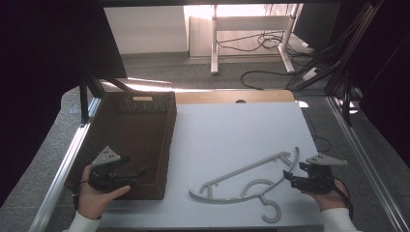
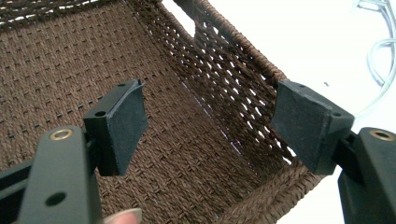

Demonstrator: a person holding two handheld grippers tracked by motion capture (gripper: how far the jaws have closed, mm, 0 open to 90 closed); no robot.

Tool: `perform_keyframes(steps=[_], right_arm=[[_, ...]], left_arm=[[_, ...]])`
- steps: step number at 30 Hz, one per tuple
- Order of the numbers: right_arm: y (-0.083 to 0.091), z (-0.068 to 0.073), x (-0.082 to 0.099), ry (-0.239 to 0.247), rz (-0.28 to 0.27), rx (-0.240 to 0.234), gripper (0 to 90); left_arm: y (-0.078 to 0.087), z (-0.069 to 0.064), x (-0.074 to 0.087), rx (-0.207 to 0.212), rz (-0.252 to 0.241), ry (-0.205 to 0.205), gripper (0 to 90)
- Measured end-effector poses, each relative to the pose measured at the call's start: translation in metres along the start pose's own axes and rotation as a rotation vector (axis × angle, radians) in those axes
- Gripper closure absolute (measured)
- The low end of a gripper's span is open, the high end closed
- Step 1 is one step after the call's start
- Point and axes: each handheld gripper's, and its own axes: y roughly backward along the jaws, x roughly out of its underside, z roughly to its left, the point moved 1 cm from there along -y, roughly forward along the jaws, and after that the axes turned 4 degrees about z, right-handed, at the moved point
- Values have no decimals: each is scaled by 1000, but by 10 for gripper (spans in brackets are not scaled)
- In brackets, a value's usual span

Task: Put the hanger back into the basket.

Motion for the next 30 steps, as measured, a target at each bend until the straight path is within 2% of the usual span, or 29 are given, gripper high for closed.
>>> perform_keyframes(steps=[7, 11, 17, 18, 19, 21, 25, 28, 30], right_arm=[[2, -1, 1, -2, 18, 8, 331], [0, 0, 2, 13, 27, 4, 331], [-1, 0, 2, 21, 27, 0, 315], [-1, -1, 2, 19, 26, 4, 311], [-1, -1, 2, 19, 26, 4, 311], [-1, -2, 2, 20, 27, 6, 306], [-1, -1, 2, 29, 22, -10, 291], [-2, -1, 2, 23, 18, -23, 278], [-2, -2, 1, 18, 15, -21, 268]], left_arm=[[2, 0, 0, 1, -5, -7, 256], [3, -1, 0, 0, -7, -6, 257], [3, -8, -4, 21, -8, -19, 281], [3, -15, -7, 38, -10, -40, 287], [3, -15, -7, 38, -10, -40, 291], [0, -27, -12, 66, 0, -69, 297], [-8, -43, -19, 106, 19, -110, 302], [-13, -50, -22, 121, 27, -127, 304], [-18, -59, -29, 139, 33, -149, 305]])
